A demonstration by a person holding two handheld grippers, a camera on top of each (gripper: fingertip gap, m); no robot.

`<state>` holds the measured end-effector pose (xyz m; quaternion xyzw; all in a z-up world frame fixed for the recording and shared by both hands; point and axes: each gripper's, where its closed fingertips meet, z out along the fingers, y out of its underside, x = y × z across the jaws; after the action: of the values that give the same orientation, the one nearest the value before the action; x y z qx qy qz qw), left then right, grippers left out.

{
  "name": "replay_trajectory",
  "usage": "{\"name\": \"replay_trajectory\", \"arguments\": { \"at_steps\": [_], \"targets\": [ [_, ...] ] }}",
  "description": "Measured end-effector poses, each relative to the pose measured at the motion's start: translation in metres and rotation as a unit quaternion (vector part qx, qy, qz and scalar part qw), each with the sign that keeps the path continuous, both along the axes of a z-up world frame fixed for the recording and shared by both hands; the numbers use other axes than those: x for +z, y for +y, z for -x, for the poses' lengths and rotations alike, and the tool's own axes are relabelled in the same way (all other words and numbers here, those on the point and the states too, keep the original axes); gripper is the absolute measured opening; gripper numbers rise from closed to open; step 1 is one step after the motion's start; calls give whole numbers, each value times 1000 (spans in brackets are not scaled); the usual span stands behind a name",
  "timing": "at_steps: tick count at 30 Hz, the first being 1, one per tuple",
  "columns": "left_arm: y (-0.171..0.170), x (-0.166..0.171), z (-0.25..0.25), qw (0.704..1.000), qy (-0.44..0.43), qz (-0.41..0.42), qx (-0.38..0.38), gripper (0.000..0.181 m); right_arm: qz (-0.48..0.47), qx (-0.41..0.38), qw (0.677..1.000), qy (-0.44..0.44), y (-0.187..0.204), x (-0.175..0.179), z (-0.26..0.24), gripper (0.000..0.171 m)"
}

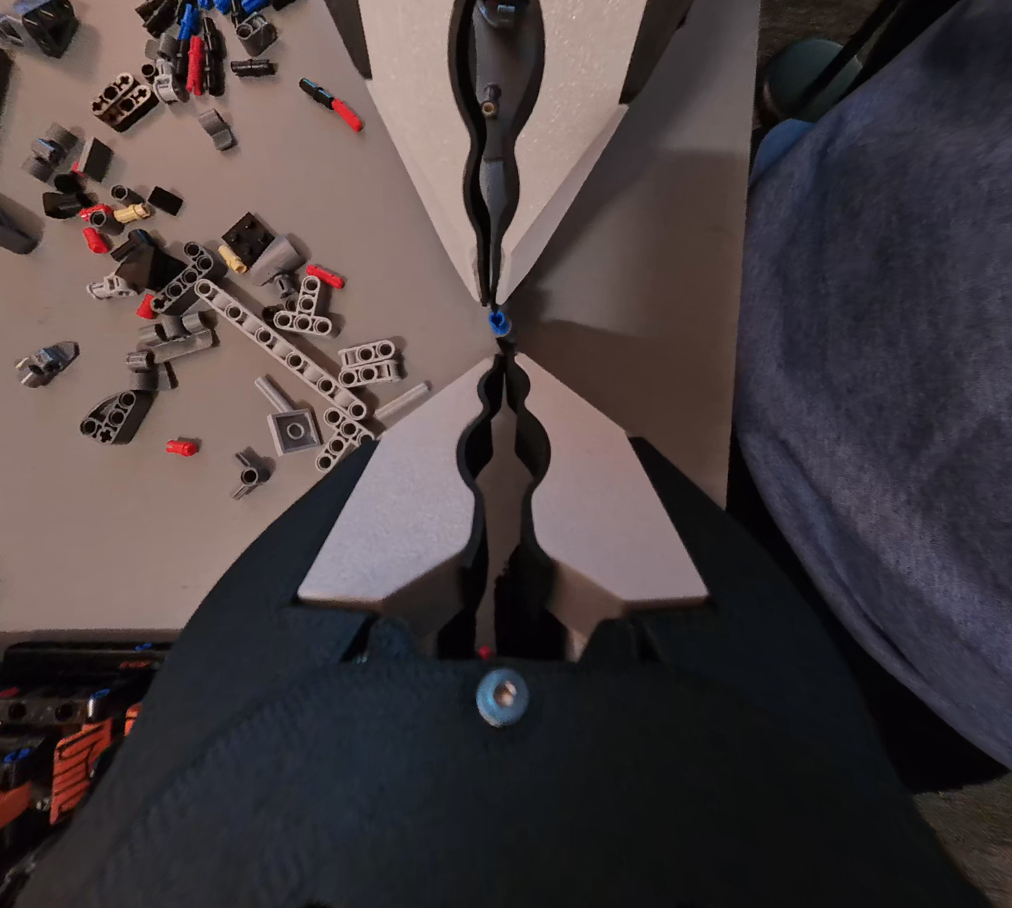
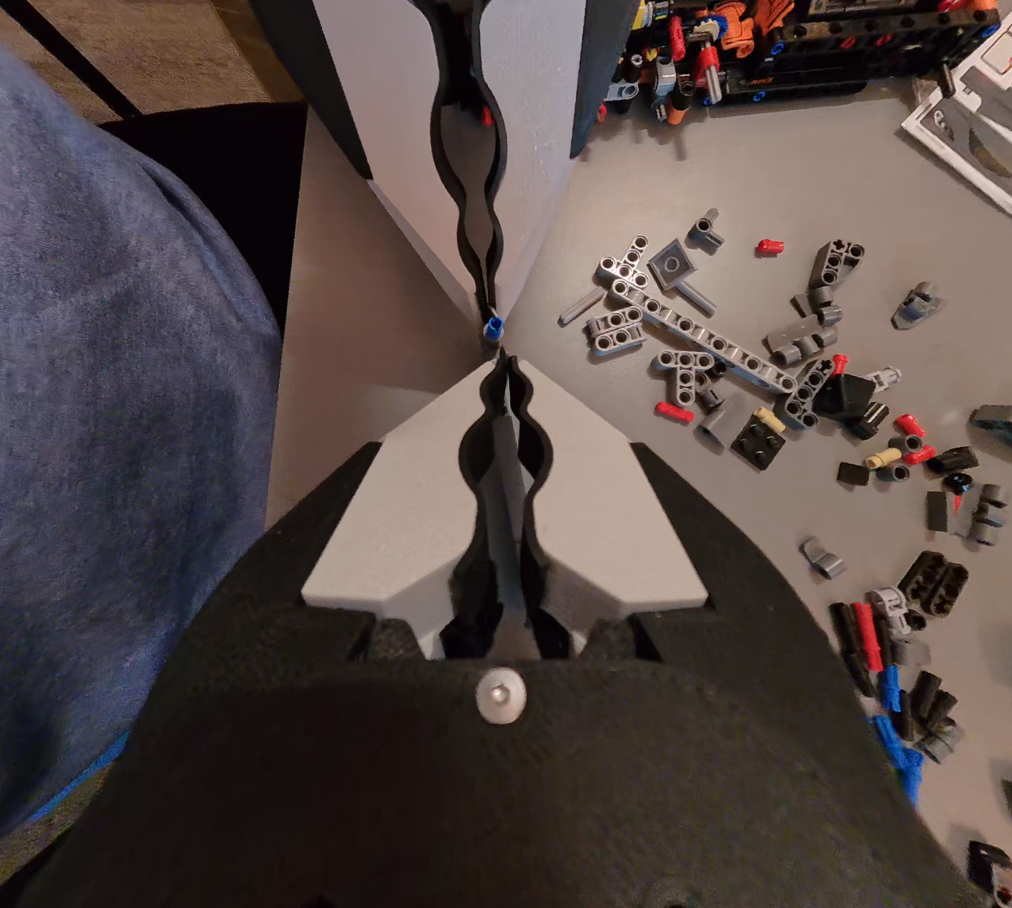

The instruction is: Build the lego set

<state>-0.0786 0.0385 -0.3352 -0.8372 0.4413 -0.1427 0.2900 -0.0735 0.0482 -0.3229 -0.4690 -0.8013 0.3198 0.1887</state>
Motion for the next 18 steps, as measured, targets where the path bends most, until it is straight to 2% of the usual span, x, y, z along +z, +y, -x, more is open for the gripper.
{"name": "replay_trajectory", "arguments": {
  "at_steps": [8,18],
  "targets": [
    [-4,-11,-3,999,31,-13,-2,0,-15,5,999,28,-4,1,-3,0],
    [4,-1,-5,999,25,-21,-3,0,53,-12,998,38,4,2,-5,0]
  ]
}}
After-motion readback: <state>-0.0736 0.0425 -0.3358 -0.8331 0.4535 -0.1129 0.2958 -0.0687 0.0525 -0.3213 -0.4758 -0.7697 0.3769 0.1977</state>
